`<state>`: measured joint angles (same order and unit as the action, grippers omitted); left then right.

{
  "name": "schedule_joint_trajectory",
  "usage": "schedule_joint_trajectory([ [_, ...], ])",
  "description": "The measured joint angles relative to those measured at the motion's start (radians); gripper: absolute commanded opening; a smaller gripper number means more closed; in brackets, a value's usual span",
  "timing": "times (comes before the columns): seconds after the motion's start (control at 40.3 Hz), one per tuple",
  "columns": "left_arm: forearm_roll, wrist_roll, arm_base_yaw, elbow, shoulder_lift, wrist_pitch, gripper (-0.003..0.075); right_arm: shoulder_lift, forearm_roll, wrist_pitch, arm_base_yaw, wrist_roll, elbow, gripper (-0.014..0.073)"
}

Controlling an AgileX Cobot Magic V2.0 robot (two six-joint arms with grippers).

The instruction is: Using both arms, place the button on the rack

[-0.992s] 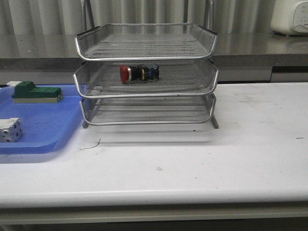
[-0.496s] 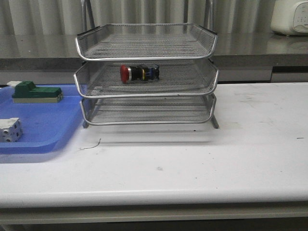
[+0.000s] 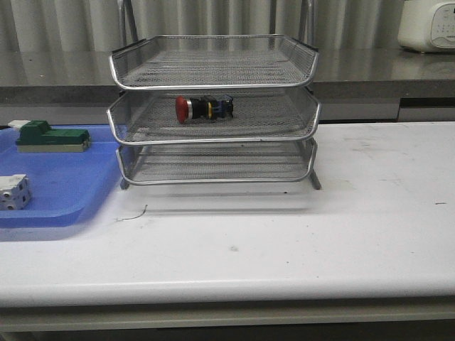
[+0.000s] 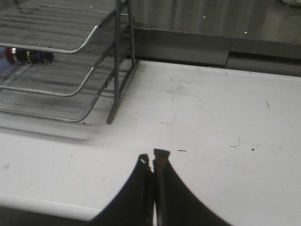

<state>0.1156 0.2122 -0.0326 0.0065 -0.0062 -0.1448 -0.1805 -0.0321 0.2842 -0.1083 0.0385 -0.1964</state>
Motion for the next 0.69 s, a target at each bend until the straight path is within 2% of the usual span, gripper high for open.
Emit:
schedule_joint_trajectory([
  [0.124,0.000,0.000,0.000,0.000,0.000,0.000,-0.0019,0.093,-0.011,-0.074,0.063,0.002,0.126,-0.0060],
  [0.248,0.000,0.000,0.000,0.000,0.000,0.000,-0.0019,0.178,-0.023,-0.087,0.113,0.002,0.214,-0.0060],
  [0.694,0.000,0.000,0.000,0.000,0.000,0.002,-0.0019,0.190,-0.032,0.018,0.126,0.002,0.226,-0.0060],
])
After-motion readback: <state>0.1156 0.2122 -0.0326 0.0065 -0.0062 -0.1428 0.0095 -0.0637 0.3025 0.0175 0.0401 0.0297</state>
